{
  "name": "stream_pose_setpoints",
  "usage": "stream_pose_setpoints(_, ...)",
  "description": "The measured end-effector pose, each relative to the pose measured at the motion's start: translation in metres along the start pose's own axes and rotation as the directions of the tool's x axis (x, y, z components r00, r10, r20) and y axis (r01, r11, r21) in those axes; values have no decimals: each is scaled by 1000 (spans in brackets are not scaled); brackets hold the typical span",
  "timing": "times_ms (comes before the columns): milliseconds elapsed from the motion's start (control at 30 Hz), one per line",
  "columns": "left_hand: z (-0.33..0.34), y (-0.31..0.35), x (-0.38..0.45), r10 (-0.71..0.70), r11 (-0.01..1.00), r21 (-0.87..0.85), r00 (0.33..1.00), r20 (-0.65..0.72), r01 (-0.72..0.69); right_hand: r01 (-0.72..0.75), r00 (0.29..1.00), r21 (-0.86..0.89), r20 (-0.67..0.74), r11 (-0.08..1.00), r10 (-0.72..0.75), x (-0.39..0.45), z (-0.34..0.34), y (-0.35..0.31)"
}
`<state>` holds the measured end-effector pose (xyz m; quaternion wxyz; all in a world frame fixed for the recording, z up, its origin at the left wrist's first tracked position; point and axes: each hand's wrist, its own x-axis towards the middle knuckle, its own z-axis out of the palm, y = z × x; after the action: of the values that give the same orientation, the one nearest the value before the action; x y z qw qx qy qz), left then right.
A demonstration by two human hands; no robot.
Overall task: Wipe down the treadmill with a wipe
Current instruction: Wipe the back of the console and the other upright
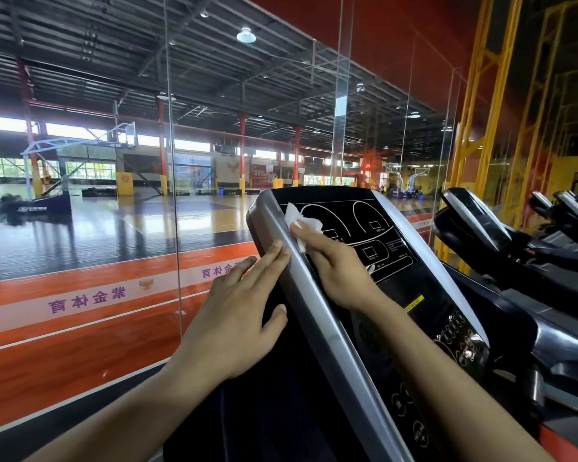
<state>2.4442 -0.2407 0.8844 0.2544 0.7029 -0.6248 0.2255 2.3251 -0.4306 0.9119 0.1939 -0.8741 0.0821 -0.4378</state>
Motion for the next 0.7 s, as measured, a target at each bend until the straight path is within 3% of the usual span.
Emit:
stream_pose_setpoints(33, 0, 0, 0, 1, 1000, 2, 1000, 2, -1, 8, 1000, -24, -8, 1000, -8, -2, -5, 7)
stream_pose_setpoints(100, -1, 0, -1, -6, 1000, -4, 1000, 16, 6, -167, 983, -39, -80, 985, 163, 1, -21, 34)
stream_pose_setpoints(167, -1, 1, -1, -14, 1000, -3, 1000, 27, 14, -417, 892, -8, -197, 909, 407, 6, -36, 58)
stream_pose_setpoints(200, -2, 1, -1, -16, 1000, 1, 999, 28, 16, -463, 865, -6, -219, 886, 451, 6, -39, 62)
stream_pose_setpoints(267, -2, 1, 0, -17, 1000, 3, 999, 31, 17, -370, 908, 0, -209, 929, 362, 1, -32, 51)
stream_pose_setpoints(333, -1, 1, 0, -23, 1000, -5, 999, 36, 23, -161, 980, 32, -110, 986, 163, -18, -11, 21)
stream_pose_setpoints(433, 1, -2, 1, -11, 1000, -18, 999, 32, 11, -12, 998, 3, -57, 1000, 12, -45, -1, 7)
stream_pose_setpoints(500, 2, -4, 1, -8, 1000, -17, 999, 40, 9, -128, 985, -78, -123, 989, 118, -41, -18, 29)
stream_pose_setpoints(600, 4, -5, 2, -11, 1000, -21, 999, 42, 12, -409, 891, -75, -248, 909, 380, -29, -38, 59)
stream_pose_setpoints(700, 4, -8, 3, 3, 1000, -30, 999, 32, -2, -353, 916, -46, -220, 935, 335, -36, -26, 41)
